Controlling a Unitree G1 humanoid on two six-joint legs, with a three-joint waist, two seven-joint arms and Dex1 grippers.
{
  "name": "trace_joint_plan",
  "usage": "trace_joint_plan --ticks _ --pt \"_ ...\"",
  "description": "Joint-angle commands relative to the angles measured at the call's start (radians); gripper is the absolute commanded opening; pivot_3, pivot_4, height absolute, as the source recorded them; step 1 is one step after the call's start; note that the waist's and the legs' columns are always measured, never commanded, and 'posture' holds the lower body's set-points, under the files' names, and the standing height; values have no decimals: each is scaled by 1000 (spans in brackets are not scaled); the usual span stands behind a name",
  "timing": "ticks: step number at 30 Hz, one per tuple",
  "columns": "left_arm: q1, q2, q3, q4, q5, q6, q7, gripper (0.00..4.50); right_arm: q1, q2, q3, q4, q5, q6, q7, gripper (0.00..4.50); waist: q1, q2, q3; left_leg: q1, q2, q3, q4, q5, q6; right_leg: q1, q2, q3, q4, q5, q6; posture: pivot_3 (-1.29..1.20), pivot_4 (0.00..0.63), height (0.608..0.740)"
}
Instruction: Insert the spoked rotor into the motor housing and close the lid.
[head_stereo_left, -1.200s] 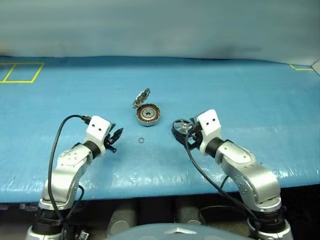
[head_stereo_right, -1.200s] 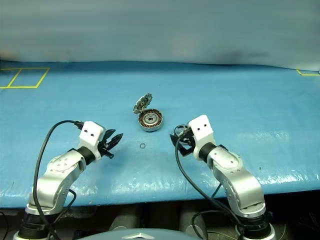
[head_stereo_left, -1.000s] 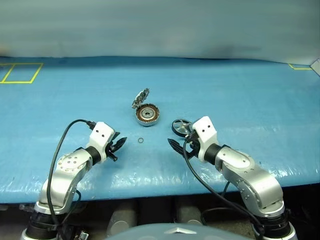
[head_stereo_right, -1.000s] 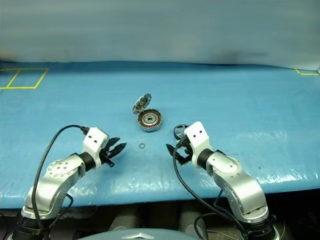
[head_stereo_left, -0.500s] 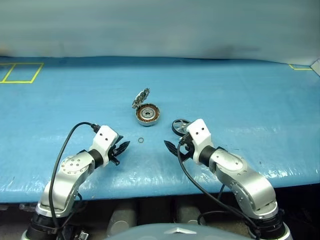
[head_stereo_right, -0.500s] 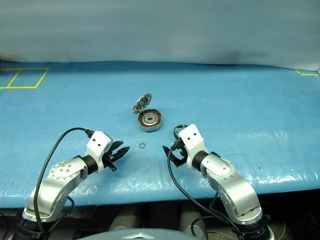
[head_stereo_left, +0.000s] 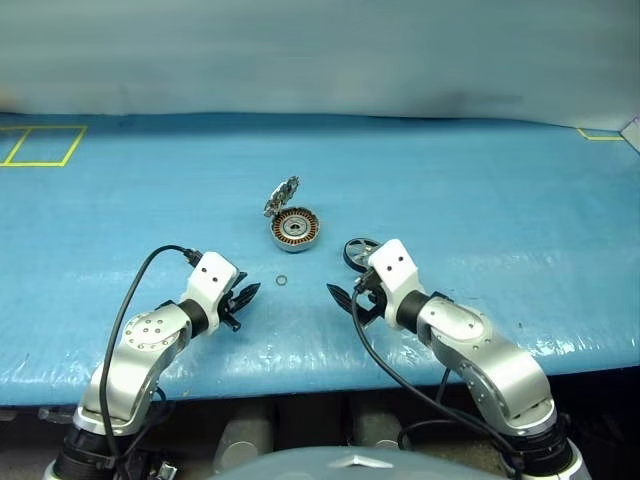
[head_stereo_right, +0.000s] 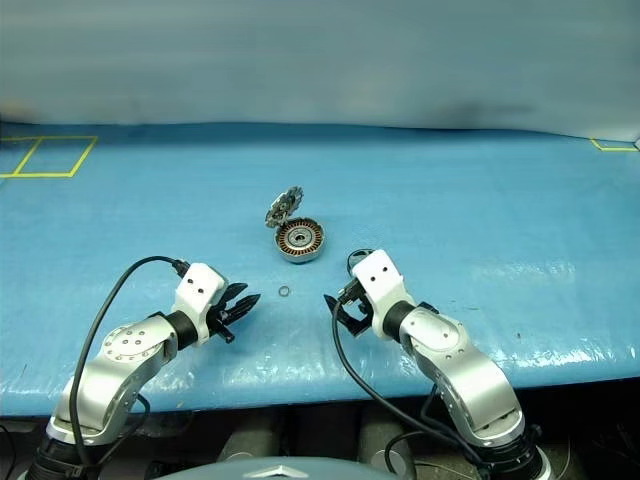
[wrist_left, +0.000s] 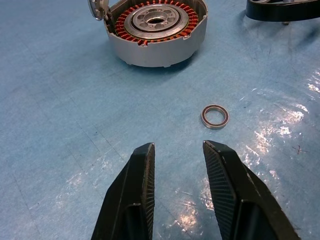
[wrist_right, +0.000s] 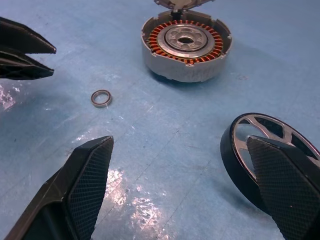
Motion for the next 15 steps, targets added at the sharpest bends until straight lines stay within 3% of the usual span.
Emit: trace_joint_plan --ticks 1,3,7,10,15 --pt "-7 -5 -2 -27 7 -10 8 1634 -148 -93 57 19 -16 -36 128 4500 -2 1 1 0 0 1 1 0 0 0 0 0 0 1 -1 0 150 740" --pt "-9 -7 -5 -24 8 -13 10 1634 -251 -140 105 64 -30 -48 194 4500 -3 1 1 0 1 1 1 0 0 0 1 0 0 1 -1 0 150 740" --pt "-6 -13 -6 -20 18 -33 25 1634 -533 -248 339 221 -184 -186 422 4500 -3 2 2 0 2 0 0 1 -1 -1 3 -1 0 2 -3 0 150 740" --pt "10 -17 -4 -25 29 -50 34 1634 -676 -237 459 343 -279 -296 545 4500 -5 2 2 0 2 0 -1 1 -1 -1 3 -1 0 2 -3 0 150 740" --pt "65 -35 7 -46 33 -68 57 1634 -846 -122 587 600 -423 -491 675 4500 -7 2 2 -1 2 2 -1 1 -2 -3 2 -1 0 2 -3 0 150 740"
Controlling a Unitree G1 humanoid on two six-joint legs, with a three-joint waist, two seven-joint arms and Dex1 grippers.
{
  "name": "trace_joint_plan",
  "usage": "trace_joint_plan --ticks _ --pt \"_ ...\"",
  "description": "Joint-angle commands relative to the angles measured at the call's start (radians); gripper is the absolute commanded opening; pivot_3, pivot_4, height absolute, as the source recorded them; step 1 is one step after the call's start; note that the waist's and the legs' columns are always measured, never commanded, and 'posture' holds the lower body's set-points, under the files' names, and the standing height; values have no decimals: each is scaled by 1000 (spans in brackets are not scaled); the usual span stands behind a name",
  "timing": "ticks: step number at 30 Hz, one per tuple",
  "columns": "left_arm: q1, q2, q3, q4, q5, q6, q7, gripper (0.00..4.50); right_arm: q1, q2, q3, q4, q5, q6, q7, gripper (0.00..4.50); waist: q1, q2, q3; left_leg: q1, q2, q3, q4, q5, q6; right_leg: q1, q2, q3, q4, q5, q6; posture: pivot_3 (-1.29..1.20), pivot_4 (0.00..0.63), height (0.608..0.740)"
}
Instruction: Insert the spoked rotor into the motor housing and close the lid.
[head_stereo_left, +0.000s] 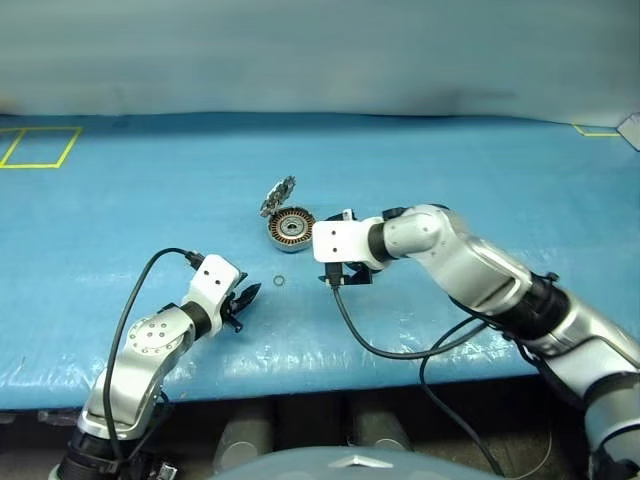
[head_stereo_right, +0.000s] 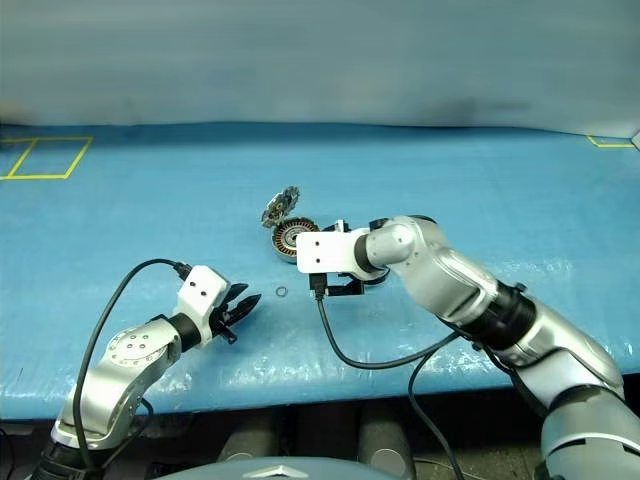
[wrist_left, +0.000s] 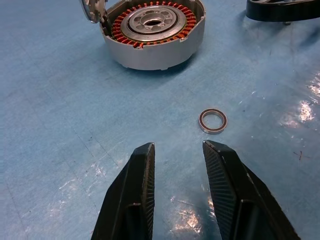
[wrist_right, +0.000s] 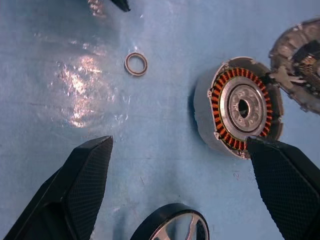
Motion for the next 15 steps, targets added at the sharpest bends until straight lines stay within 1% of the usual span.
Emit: trace_joint_plan --ticks 1,3,7,12,15 --pt "29 -17 18 -48 5 -31 20 1634 -80 68 45 138 -90 -143 72 4500 1 0 0 0 0 0 0 0 0 0 0 0 0 0 0 0 150 740" --pt "48 -30 21 -56 10 -35 35 1634 -114 111 59 221 -129 -208 97 4500 4 0 0 0 0 0 0 0 0 0 0 0 0 0 0 0 150 740" --pt "76 -44 23 -68 11 -44 51 1634 -164 191 44 368 -183 -297 106 4500 7 0 0 0 0 0 0 0 -1 0 -1 0 0 0 0 0 150 740" --pt "100 -57 13 -77 18 -70 60 1634 -209 262 23 534 -231 -386 115 4500 5 1 1 0 0 -1 0 1 -3 -1 -1 -1 1 1 -1 0 150 740" --pt "118 -58 -5 -85 33 -102 61 1634 -233 298 9 642 -258 -431 96 4500 4 1 1 0 0 -1 -1 2 -4 -1 0 -1 1 1 -2 0 150 740"
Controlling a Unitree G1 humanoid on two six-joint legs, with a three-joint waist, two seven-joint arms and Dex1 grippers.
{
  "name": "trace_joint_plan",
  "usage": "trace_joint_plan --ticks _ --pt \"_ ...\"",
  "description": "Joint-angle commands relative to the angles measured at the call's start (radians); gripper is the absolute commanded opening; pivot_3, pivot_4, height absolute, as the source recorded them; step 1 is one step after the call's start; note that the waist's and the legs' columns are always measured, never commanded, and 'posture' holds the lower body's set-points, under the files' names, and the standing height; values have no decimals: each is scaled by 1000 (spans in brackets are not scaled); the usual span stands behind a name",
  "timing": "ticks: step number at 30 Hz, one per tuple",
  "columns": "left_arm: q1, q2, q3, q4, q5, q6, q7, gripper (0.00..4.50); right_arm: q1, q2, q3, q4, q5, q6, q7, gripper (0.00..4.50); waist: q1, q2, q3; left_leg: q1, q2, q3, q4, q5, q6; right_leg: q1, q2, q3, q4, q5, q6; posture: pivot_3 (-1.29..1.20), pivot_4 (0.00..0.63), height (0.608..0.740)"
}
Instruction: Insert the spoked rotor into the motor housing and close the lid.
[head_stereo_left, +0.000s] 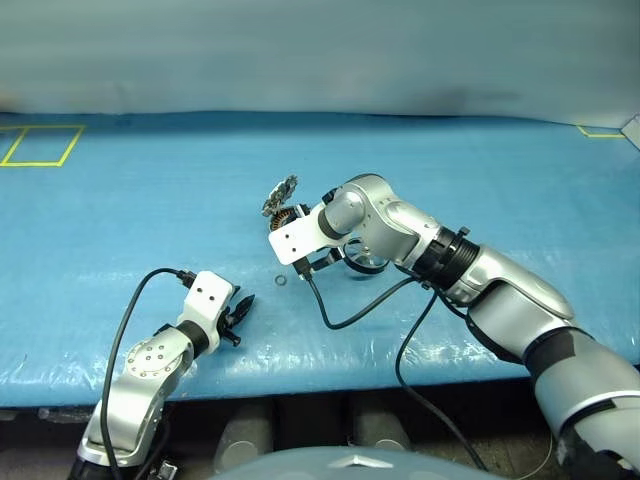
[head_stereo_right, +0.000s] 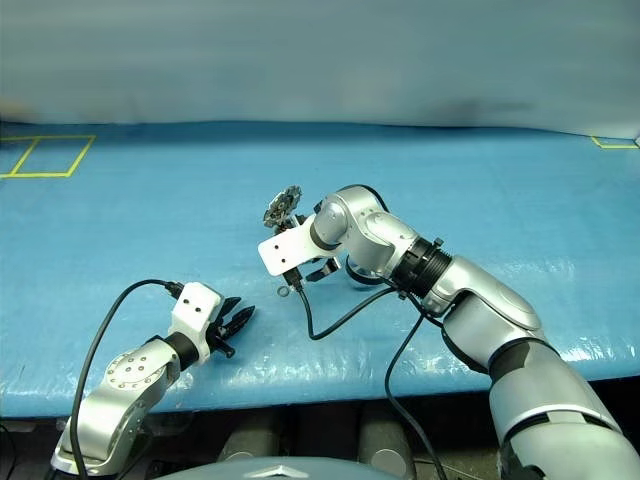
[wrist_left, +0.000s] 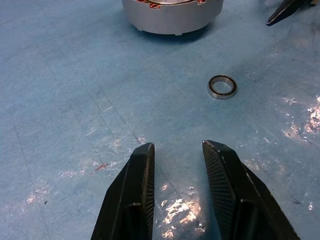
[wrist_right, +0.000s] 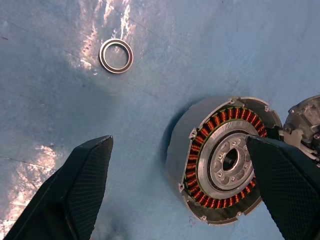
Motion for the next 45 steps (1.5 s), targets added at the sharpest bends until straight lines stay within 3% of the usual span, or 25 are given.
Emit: trace_joint_plan --ticks 1,10,20,23,29,34,39,45 --pt "16 -7 -17 -56 20 -53 3 1634 -47 33 -53 106 -31 -63 -17 4500 0 0 0 0 0 0 0 1 -1 0 0 0 0 0 0 0 150 740" --pt "33 -32 -49 -50 55 -152 7 1634 -89 133 -102 356 -77 -135 -59 4500 -4 2 1 0 0 0 -2 1 -1 -1 0 0 1 0 -1 0 150 740" --pt "31 -47 -63 -46 79 -155 9 1634 -73 179 -126 416 -108 -176 -18 4500 -8 3 2 0 0 0 -3 1 -1 -2 0 0 1 0 -1 0 150 740" --pt "30 -49 -64 -46 84 -155 11 1592 -67 192 -130 440 -120 -177 -19 3853 -9 3 2 0 0 0 -3 1 -1 -2 0 0 1 0 -1 0 150 740" --pt "27 -54 -68 -45 96 -150 13 1592 -68 202 -151 468 -138 -180 -30 1995 -10 3 2 0 0 0 -3 1 -1 -2 0 0 2 0 -1 0 150 740" --pt "22 -56 -72 -42 101 -146 9 1592 -54 202 -179 458 -136 -167 -27 1992 -9 3 2 0 0 0 -3 1 -2 -2 0 0 3 0 -1 0 150 740" --pt "10 -58 -82 -33 102 -143 -2 1592 32 149 -241 302 -122 -41 -27 1992 -2 3 2 0 0 0 -2 1 -2 -2 0 0 3 0 -1 0 150 740" --pt "-5 -55 -91 -22 97 -129 -14 1592 231 41 -300 -108 -116 176 21 1992 10 3 2 0 -1 -1 -2 1 -1 -1 0 0 3 0 -1 0 150 740"
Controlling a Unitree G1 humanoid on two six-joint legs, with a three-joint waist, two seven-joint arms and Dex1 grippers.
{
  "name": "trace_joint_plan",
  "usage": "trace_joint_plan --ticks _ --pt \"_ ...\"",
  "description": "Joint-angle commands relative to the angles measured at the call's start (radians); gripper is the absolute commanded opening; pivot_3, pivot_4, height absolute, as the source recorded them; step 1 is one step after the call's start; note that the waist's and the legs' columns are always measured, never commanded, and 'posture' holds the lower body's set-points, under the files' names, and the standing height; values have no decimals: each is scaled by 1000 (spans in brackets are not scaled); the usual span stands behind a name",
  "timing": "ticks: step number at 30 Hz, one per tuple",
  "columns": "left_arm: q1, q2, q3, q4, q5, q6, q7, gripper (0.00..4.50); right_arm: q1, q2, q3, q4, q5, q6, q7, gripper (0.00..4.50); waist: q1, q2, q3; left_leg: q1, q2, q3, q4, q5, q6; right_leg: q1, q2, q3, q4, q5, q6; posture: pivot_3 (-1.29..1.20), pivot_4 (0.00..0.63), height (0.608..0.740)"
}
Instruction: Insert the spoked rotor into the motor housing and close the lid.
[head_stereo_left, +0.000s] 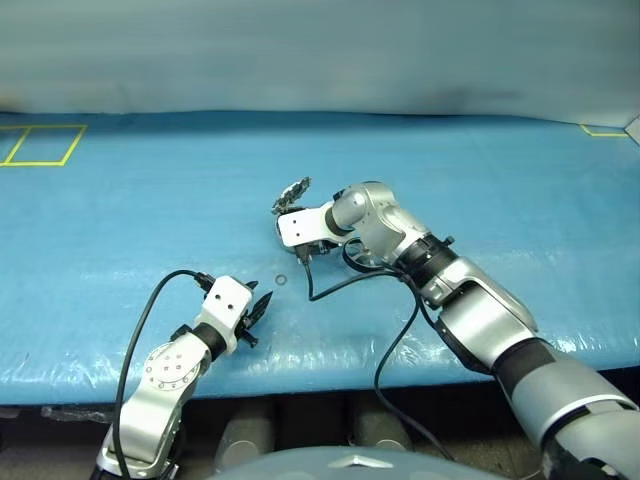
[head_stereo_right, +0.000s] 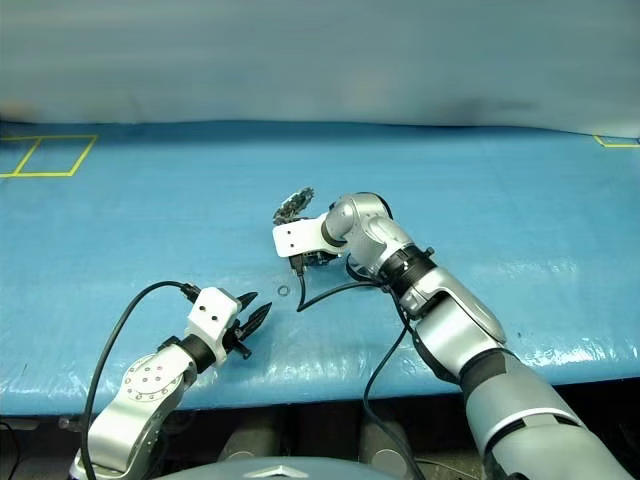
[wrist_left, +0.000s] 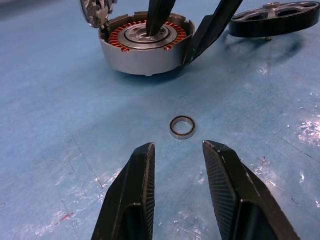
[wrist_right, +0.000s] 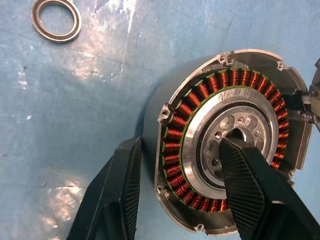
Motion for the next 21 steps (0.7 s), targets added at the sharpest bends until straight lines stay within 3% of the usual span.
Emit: trace_joint_plan --ticks 1,9,21 --pt "-13 1 -7 -11 -3 -4 -11 1592 76 -41 -43 -215 9 124 32 1992 0 0 0 0 0 0 0 0 0 0 0 0 0 0 0 0 150 740" --pt "-30 -3 4 25 -4 -82 -27 1592 214 -98 -121 -676 39 375 40 1992 -9 1 1 0 1 0 1 0 0 0 1 0 1 0 0 0 150 740" --pt "57 10 100 116 3 -383 -31 1592 383 -91 -57 -991 33 678 -56 1992 -6 1 1 0 1 0 2 0 0 0 0 0 1 0 -1 0 150 740"
